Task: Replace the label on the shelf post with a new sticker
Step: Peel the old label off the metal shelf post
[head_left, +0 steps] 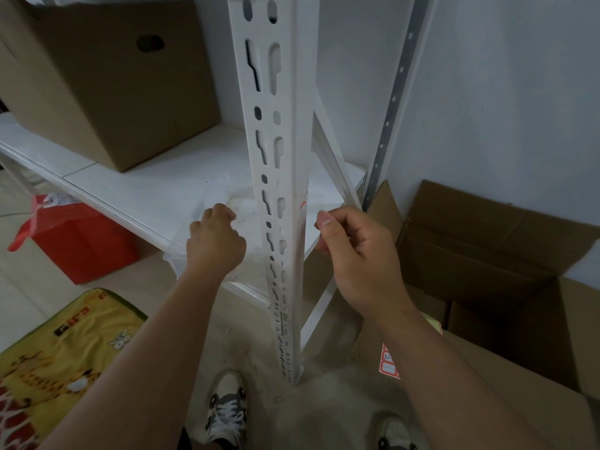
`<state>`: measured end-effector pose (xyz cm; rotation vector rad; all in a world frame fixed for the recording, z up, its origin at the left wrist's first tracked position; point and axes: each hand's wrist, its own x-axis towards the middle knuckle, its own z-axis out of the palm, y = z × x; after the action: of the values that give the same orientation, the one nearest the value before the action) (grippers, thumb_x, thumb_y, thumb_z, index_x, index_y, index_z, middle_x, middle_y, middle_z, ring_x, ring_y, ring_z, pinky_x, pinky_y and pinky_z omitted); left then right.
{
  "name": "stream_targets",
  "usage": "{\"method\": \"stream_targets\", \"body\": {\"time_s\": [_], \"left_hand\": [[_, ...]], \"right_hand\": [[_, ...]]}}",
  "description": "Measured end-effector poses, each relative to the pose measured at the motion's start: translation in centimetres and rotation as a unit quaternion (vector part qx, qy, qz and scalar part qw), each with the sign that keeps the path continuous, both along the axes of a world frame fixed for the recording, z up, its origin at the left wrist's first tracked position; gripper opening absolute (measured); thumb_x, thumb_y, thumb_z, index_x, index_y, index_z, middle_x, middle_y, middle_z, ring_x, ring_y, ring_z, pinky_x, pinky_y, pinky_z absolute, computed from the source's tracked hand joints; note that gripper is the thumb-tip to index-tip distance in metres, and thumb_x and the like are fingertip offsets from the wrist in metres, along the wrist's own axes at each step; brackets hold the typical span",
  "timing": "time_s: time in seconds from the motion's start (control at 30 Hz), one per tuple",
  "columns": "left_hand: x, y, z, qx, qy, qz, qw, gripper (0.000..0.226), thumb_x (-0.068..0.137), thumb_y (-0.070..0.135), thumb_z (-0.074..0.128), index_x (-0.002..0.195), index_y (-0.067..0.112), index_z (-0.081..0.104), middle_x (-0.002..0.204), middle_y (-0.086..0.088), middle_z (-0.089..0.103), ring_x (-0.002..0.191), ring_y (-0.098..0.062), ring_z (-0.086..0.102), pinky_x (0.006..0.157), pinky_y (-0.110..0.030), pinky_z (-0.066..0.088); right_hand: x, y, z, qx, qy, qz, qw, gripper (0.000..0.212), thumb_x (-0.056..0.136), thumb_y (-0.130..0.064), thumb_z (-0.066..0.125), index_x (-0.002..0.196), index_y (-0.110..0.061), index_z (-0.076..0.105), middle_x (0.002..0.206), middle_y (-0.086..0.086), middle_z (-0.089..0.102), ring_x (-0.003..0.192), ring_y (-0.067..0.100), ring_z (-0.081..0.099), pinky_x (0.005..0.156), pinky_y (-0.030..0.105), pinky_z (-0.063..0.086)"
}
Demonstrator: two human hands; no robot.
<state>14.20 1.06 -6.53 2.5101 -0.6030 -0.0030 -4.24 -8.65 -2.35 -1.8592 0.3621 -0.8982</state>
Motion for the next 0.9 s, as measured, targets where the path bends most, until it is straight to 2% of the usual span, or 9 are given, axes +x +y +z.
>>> {"method": "stream_targets", "body": {"time_s": [0.07, 0.1, 0.2, 0.3, 0.4, 0.53, 0.63, 0.73, 0.9], "left_hand": [[-0.1, 0.3, -0.5, 0.082, 0.045, -0.012, 0.996, 0.051, 0.09, 0.013, 0.053, 0.139, 0.017, 0.042, 0.14, -0.008, 0.047, 0.127, -0.034, 0.039, 0.102, -0.05, 0.036], [-0.3, 0.4, -0.5, 0.1, 0.046, -0.002, 0.994, 0.05, 0.091, 0.019, 0.054, 0.14, 0.019, 0.043, 0.141, -0.008, 0.048, 0.128, -0.034, 0.039, 0.104, -0.05, 0.034], [-0.4, -0.3, 0.3, 0.119, 0.026, 0.037, 0.992, 0.032, 0.094, 0.035, 0.045, 0.102, 0.015, 0.069, 0.108, -0.011, 0.066, 0.104, -0.029, 0.053, 0.1, -0.045, 0.035], [-0.9, -0.8, 0.7, -0.032, 0.075, -0.009, 0.997, 0.034, 0.097, 0.026, 0.045, 0.076, 0.008, 0.065, 0.08, -0.012, 0.065, 0.078, -0.025, 0.055, 0.087, -0.04, 0.046], [-2.1, -1.3, 1.3, -0.199, 0.068, -0.065, 0.976, 0.016, 0.097, 0.025, 0.051, 0.102, 0.016, 0.062, 0.096, -0.002, 0.067, 0.086, -0.016, 0.063, 0.078, -0.035, 0.052], [-4.7, -1.5, 3.1, -0.351, 0.11, -0.027, 0.93, 0.04, 0.104, 0.038, 0.032, 0.096, 0.016, 0.064, 0.09, 0.003, 0.068, 0.085, -0.012, 0.064, 0.082, -0.034, 0.051], [-6.3, -1.2, 4.2, -0.418, 0.133, -0.03, 0.898, 0.053, 0.104, 0.046, 0.019, 0.097, 0.022, 0.067, 0.091, 0.009, 0.07, 0.087, -0.004, 0.066, 0.085, -0.028, 0.051], [-7.9, -1.0, 4.8, -0.458, 0.126, -0.071, 0.877, 0.054, 0.104, 0.042, 0.016, 0.079, 0.021, 0.058, 0.066, 0.016, 0.064, 0.067, 0.005, 0.063, 0.064, -0.01, 0.047], [-9.8, -1.5, 4.5, -0.498, 0.091, -0.138, 0.851, 0.042, 0.09, 0.061, 0.025, 0.097, 0.026, 0.048, 0.086, -0.004, 0.058, 0.082, -0.02, 0.059, 0.074, -0.035, 0.053]], "right_hand": [[-0.1, 0.0, 0.1, -0.003, 0.004, -0.001, 1.0, 0.024, 0.096, -0.024, 0.053, 0.08, -0.01, 0.064, 0.064, -0.001, 0.059, 0.064, 0.016, 0.056, 0.058, 0.022, 0.046], [-0.1, -0.1, 0.1, -0.004, 0.006, 0.0, 1.0, 0.024, 0.096, -0.024, 0.052, 0.08, -0.01, 0.064, 0.064, 0.0, 0.059, 0.064, 0.017, 0.056, 0.058, 0.022, 0.046], [-0.2, -0.2, 0.1, -0.011, 0.008, -0.001, 1.0, 0.023, 0.096, -0.024, 0.053, 0.08, -0.012, 0.063, 0.064, -0.001, 0.058, 0.062, 0.017, 0.055, 0.058, 0.025, 0.046], [-0.2, 0.0, 0.0, -0.06, 0.007, -0.005, 0.998, 0.014, 0.096, -0.022, 0.054, 0.086, -0.017, 0.063, 0.069, -0.01, 0.059, 0.065, 0.01, 0.057, 0.058, 0.022, 0.047], [0.1, 0.4, -0.2, -0.114, -0.005, -0.024, 0.993, 0.013, 0.096, -0.02, 0.055, 0.106, -0.018, 0.062, 0.088, -0.017, 0.059, 0.083, 0.004, 0.059, 0.068, 0.016, 0.05], [0.6, 1.1, -0.5, -0.156, -0.036, -0.049, 0.986, 0.028, 0.097, -0.02, 0.052, 0.124, -0.014, 0.058, 0.109, -0.012, 0.059, 0.096, -0.013, 0.054, 0.078, 0.005, 0.047], [0.7, 1.4, -0.6, -0.221, -0.068, -0.083, 0.969, 0.029, 0.097, -0.016, 0.052, 0.123, -0.006, 0.06, 0.113, 0.003, 0.067, 0.102, -0.001, 0.056, 0.084, 0.008, 0.048], [0.8, 1.5, -0.7, -0.283, -0.089, -0.119, 0.948, 0.03, 0.096, -0.016, 0.05, 0.116, 0.001, 0.064, 0.109, 0.012, 0.07, 0.103, 0.01, 0.059, 0.093, 0.007, 0.042], [1.0, 1.7, -1.3, -0.325, -0.086, -0.139, 0.932, 0.026, 0.094, -0.01, 0.058, 0.114, 0.003, 0.065, 0.109, 0.016, 0.069, 0.103, 0.019, 0.064, 0.097, 0.014, 0.044]]}}
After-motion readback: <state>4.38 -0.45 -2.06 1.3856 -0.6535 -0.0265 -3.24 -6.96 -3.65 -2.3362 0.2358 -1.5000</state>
